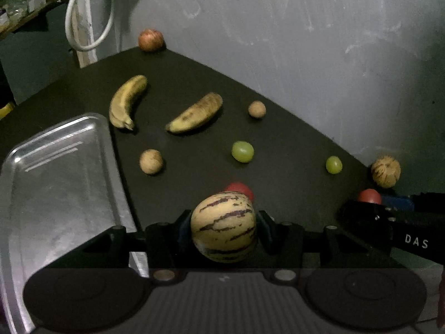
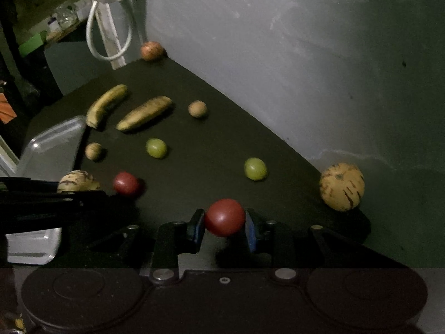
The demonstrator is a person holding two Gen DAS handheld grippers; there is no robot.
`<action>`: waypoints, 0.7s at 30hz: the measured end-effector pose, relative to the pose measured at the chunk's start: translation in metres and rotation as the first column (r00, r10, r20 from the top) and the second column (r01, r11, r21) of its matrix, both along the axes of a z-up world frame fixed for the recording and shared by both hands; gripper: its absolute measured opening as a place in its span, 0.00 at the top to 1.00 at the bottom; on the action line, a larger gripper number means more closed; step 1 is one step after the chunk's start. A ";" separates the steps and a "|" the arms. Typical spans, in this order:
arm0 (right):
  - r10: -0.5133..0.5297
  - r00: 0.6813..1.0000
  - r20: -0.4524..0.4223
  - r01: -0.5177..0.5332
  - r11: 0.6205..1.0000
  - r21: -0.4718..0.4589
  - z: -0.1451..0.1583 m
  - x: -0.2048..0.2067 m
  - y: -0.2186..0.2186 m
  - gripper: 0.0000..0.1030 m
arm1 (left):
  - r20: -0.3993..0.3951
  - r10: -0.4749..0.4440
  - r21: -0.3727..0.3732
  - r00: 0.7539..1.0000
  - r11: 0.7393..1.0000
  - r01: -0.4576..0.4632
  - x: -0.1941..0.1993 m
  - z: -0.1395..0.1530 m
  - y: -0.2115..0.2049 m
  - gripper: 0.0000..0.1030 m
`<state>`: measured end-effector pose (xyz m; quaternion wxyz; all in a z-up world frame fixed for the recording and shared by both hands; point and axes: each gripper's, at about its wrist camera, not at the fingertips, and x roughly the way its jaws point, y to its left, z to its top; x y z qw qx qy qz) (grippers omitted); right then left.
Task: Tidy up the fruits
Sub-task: 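Grasp the striped melon with the left tool while the right tool grasps the red tomato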
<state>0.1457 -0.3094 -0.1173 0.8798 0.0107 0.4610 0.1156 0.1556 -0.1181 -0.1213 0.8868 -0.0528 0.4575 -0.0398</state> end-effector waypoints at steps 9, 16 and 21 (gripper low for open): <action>-0.014 0.996 0.083 0.013 1.000 0.020 0.057 -0.026 0.036 0.69 | 0.059 0.006 -0.020 0.998 1.000 -0.005 -0.018 0.036 0.037 0.48; -0.018 0.990 0.140 0.014 0.999 0.031 0.096 -0.046 0.082 0.68 | 0.097 0.014 -0.037 0.995 0.999 -0.010 -0.031 0.058 0.082 0.48; 0.016 0.985 0.173 -0.022 0.999 0.036 0.114 -0.050 0.122 0.68 | 0.123 0.046 -0.038 0.991 0.998 -0.042 -0.041 0.070 0.122 0.48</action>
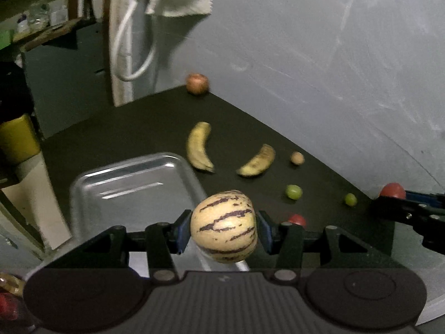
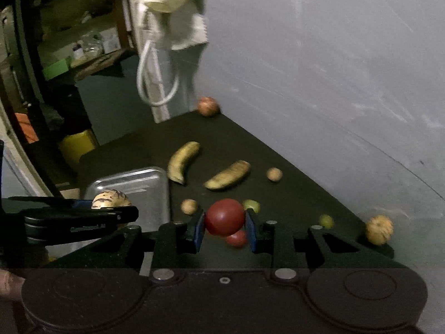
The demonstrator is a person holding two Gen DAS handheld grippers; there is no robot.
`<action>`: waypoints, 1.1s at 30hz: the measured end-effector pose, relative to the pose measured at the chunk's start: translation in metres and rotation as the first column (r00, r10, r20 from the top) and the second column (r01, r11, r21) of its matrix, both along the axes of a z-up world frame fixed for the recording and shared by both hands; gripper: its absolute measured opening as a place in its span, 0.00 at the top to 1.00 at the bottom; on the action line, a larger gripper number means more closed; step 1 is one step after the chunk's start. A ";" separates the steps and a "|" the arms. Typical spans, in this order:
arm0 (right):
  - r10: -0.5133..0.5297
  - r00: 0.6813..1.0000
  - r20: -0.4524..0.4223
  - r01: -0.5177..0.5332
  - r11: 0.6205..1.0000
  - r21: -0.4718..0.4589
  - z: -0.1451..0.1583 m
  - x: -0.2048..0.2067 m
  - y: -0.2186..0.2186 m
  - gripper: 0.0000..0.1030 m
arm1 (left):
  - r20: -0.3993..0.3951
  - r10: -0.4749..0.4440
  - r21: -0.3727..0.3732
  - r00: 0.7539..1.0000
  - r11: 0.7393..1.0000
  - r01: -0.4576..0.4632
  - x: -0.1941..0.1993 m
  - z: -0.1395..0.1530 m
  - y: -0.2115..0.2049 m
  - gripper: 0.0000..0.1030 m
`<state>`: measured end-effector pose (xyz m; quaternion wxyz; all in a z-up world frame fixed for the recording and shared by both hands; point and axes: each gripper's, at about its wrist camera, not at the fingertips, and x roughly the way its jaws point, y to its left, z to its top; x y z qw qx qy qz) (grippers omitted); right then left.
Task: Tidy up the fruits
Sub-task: 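Grasp the striped melon with the left tool while the right tool grasps the red tomato, then lower the melon into the tray and open the left tool while the right tool drops the tomato there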
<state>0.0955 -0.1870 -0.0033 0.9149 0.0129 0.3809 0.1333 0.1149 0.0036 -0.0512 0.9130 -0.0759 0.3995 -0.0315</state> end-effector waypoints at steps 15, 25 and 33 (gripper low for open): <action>0.172 0.983 0.060 -0.173 0.985 0.025 0.025 0.016 0.103 0.68 | 0.005 0.156 0.008 0.988 0.988 -0.156 -0.016 0.006 0.103 0.48; 0.258 0.963 0.079 -0.261 0.964 0.041 0.028 0.027 0.109 0.68 | 0.038 0.224 0.028 0.974 0.974 -0.225 -0.017 0.017 0.106 0.48; 0.335 0.938 0.083 -0.339 0.940 0.037 0.017 0.059 0.116 0.68 | 0.037 0.290 0.047 0.956 0.956 -0.291 0.000 0.009 0.110 0.48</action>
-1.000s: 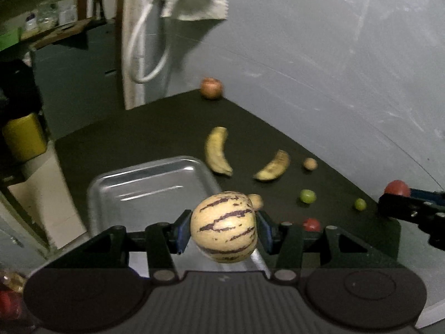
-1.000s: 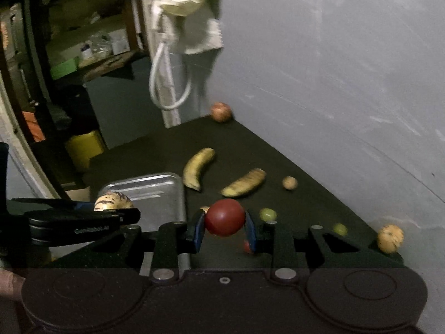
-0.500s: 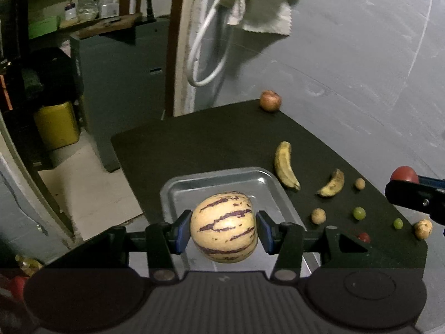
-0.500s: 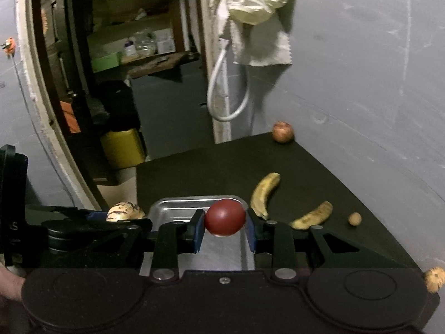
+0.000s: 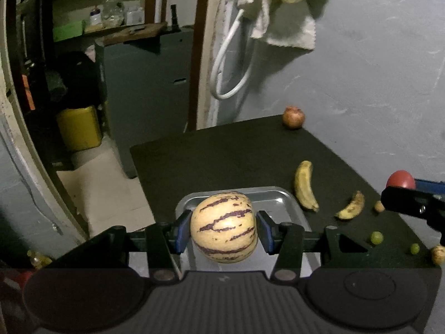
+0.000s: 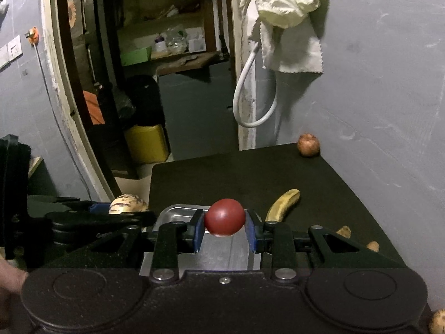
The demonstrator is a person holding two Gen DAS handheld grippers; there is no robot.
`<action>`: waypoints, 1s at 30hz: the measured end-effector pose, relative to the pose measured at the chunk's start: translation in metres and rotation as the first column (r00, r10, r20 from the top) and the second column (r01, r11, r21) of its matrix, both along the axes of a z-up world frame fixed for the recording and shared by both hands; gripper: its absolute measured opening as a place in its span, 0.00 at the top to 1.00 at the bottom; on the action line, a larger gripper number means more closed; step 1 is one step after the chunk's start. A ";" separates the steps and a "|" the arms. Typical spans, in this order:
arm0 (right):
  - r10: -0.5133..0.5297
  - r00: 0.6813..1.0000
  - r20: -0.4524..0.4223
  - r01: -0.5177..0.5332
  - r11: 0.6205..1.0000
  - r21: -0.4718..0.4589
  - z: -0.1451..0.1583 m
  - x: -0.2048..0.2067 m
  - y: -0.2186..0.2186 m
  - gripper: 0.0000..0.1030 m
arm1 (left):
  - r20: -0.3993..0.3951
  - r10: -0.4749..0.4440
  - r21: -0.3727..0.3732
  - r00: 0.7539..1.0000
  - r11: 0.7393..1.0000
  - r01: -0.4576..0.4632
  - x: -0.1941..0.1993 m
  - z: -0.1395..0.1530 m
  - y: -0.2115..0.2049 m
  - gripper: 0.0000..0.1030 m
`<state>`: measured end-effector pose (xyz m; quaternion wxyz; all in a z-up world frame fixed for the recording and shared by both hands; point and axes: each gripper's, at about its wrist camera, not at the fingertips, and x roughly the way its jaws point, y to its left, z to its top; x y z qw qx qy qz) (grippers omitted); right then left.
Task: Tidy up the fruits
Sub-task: 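Lower the melon into the tray and open the left tool while the right tool drops the tomato there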
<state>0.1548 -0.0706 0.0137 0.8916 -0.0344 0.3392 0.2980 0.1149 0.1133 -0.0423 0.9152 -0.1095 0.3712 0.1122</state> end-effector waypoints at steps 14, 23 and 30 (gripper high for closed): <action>-0.009 0.991 -0.137 -0.007 0.993 -0.119 -0.096 0.094 0.074 0.68 | -0.083 -0.088 -0.019 0.993 0.996 0.087 0.074 -0.082 0.033 0.48; -0.014 0.979 -0.202 -0.021 0.985 -0.170 -0.142 0.115 0.089 0.68 | -0.121 -0.080 -0.042 0.989 0.996 0.075 0.082 -0.104 0.042 0.48; 0.022 0.978 -0.206 -0.063 0.979 -0.193 -0.154 0.117 0.097 0.68 | -0.129 -0.078 -0.045 0.989 0.996 0.072 0.085 -0.108 0.041 0.48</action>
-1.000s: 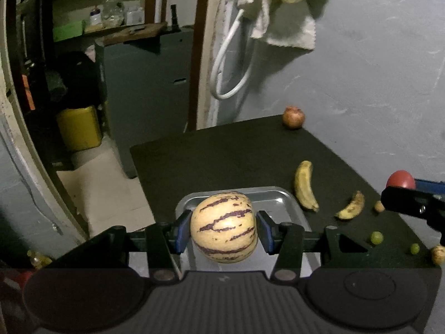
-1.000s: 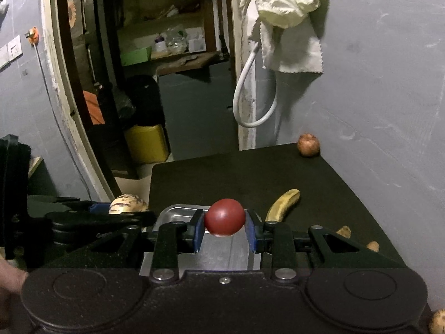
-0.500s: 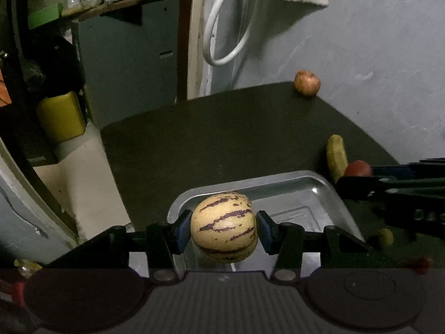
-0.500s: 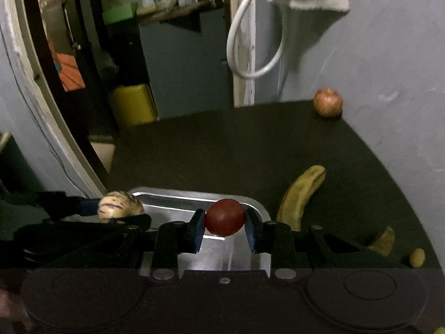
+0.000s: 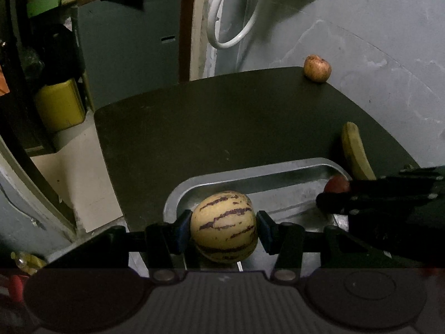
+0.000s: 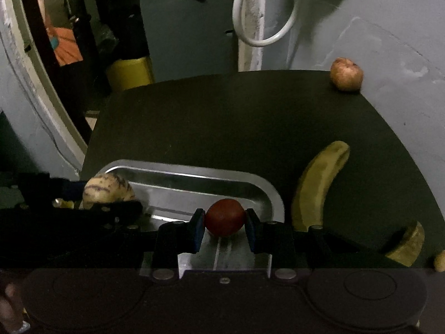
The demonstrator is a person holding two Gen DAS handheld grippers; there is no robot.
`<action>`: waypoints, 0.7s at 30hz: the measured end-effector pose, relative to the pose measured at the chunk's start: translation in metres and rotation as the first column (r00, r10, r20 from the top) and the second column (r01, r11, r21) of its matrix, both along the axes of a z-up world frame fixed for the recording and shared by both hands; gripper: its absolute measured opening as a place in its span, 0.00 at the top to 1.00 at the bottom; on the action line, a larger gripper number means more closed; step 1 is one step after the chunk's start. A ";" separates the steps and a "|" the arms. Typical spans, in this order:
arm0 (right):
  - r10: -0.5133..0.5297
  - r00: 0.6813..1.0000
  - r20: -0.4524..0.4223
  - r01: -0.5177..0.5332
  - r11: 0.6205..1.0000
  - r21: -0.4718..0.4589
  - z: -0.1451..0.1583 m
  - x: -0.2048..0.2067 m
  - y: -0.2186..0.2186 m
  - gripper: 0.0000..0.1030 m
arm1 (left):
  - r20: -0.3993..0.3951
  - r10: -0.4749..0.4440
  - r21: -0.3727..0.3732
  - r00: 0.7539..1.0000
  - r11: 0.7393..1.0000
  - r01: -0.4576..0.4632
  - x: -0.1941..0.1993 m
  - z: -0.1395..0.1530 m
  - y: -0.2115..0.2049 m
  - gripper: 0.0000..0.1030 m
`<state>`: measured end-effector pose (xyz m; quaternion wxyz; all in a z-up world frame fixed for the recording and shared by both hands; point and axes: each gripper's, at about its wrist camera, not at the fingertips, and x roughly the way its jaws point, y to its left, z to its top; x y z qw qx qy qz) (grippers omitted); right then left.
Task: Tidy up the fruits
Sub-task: 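Lower the melon into the tray and open the left tool while the right tool drops the tomato there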
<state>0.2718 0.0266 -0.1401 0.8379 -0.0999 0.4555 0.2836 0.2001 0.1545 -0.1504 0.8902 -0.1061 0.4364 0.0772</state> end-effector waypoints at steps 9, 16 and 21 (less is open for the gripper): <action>0.007 1.000 -0.026 -0.007 1.000 -0.004 -0.009 0.001 0.000 0.65 | -0.003 0.001 0.009 1.000 1.000 -0.001 0.004 0.002 0.000 0.47; -0.008 1.000 -0.017 0.008 1.000 0.012 -0.002 0.000 -0.005 0.62 | 0.017 0.001 0.015 1.000 1.000 -0.001 0.005 0.010 0.001 0.43; -0.053 0.999 -0.004 0.053 0.998 0.041 0.016 -0.002 -0.018 0.55 | 0.032 0.006 0.000 0.999 1.000 -0.006 0.004 0.018 0.008 0.38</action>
